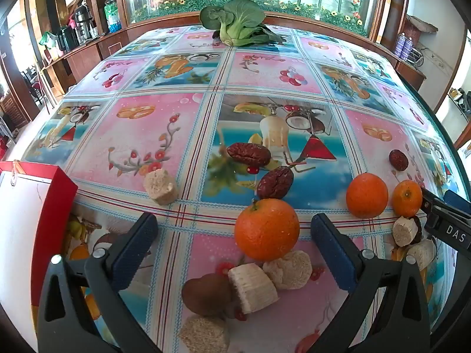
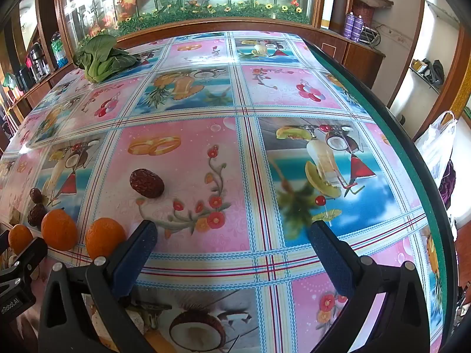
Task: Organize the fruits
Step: 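Move both tools toward the mandarin oranges on the tablecloth, then close the left tool on one mandarin orange while the right tool grasps another, then carry both oranges over the red-rimmed tray and open both tools, then lift both open tools away from the tray back over the table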
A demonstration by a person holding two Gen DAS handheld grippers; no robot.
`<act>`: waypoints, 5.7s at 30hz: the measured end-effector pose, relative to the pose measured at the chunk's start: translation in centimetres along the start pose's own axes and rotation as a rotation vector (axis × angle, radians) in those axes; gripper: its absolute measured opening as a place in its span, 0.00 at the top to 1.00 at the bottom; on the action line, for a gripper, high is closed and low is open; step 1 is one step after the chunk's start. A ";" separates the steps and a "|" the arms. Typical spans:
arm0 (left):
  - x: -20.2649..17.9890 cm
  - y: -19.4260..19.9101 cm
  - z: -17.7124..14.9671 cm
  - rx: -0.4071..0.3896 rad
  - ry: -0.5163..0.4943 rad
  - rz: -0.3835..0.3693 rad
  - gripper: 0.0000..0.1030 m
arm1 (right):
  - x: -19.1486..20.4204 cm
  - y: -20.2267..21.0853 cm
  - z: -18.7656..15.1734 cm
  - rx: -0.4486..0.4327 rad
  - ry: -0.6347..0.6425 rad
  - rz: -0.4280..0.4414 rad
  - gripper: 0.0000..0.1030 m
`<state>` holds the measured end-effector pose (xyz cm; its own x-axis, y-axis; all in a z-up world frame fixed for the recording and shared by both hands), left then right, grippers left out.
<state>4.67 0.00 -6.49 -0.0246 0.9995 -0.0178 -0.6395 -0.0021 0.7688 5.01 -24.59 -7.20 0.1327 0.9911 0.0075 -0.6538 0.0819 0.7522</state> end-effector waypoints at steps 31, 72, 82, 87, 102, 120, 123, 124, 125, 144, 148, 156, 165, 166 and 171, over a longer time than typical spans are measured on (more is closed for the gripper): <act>2.3 11.4 -1.9 -0.210 -0.148 0.019 0.00 | 0.9 5.2 -3.0 -0.029 0.058 0.103 0.01; 1.1 5.3 0.3 -0.010 -0.143 -0.164 0.22 | 5.9 3.7 -0.9 0.055 -0.095 0.476 0.38; -0.8 2.5 0.1 0.062 -0.149 -0.205 0.42 | 5.5 3.0 -0.7 0.032 -0.083 0.458 0.54; -1.5 1.9 -0.1 0.080 -0.135 -0.237 0.50 | 5.9 3.0 -0.7 0.021 -0.042 0.447 0.56; -2.0 2.2 -0.3 0.033 -0.120 -0.250 0.63 | 6.0 2.8 -0.9 0.005 -0.032 0.437 0.70; 7.2 14.9 -2.6 -0.184 -0.041 -0.102 0.64 | 6.7 7.9 0.4 -0.209 -0.052 0.491 0.70; 11.2 16.2 -4.6 -0.169 0.000 -0.035 0.64 | 10.6 10.1 -1.2 -0.193 0.001 0.581 0.71; 12.3 16.4 -5.1 -0.165 0.011 -0.017 0.64 | 12.8 11.2 -2.0 -0.183 0.039 0.623 0.71; 13.5 16.7 -5.7 -0.162 0.021 0.005 0.64 | 14.5 12.0 -2.6 -0.177 0.066 0.655 0.71; 24.1 16.2 -12.5 -0.092 0.150 0.224 0.63 | 35.3 18.4 -11.4 -0.015 0.433 0.936 0.70; 24.7 15.9 -13.2 -0.075 0.166 0.226 0.63 | 35.8 17.8 -12.7 0.040 0.451 0.919 0.70; 26.1 15.7 -13.5 -0.051 0.195 0.269 0.53 | 35.5 17.8 -13.5 0.064 0.469 0.920 0.69; 26.6 16.4 -13.2 -0.076 0.194 0.305 0.35 | 35.4 17.7 -14.5 0.095 0.572 0.812 0.69; 26.6 16.5 -13.1 -0.077 0.196 0.302 0.35 | 35.3 17.8 -14.7 0.108 0.581 0.800 0.69; 26.3 16.6 -13.0 -0.078 0.183 0.301 0.34 | 33.8 17.9 -15.2 0.189 0.600 0.763 0.69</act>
<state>-16.54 25.84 -2.51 -0.3535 0.9318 0.0820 -0.6395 -0.3047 0.7059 -13.55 11.98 -3.46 -0.7085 0.6644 0.2379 -0.2705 -0.5671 0.7780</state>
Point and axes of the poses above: each gripper's, at about its wrist camera, not at the fingertips, and y roughly against the way its jaws point, x to its left, z to its top, the point moved 8 cm from there along -y, roughly the way its jaws point, and after that the axes turned 4 degrees about -x, right-handed, at the moved point
